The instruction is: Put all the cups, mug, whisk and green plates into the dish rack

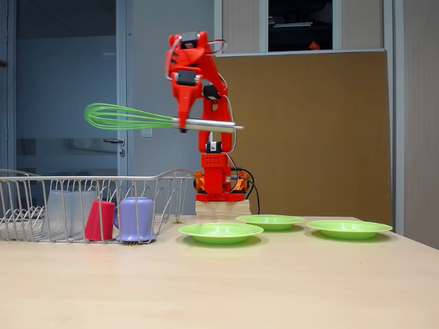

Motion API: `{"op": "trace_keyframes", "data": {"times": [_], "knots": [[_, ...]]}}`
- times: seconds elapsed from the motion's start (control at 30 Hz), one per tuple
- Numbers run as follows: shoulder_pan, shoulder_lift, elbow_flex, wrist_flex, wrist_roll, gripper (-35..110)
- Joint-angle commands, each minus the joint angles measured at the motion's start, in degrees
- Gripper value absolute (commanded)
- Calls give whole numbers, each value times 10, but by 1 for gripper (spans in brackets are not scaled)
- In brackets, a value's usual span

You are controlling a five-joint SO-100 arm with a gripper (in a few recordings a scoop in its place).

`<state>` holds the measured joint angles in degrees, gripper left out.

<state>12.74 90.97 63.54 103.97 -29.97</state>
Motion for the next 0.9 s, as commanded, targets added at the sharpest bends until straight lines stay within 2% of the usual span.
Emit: {"op": "trace_keyframes", "data": {"times": [0.0,0.37,0.87], "knots": [[72,-25,-68,11,-62,0],[232,-210,-222,9,-148,0],[263,-520,-460,11,-184,0]]}}
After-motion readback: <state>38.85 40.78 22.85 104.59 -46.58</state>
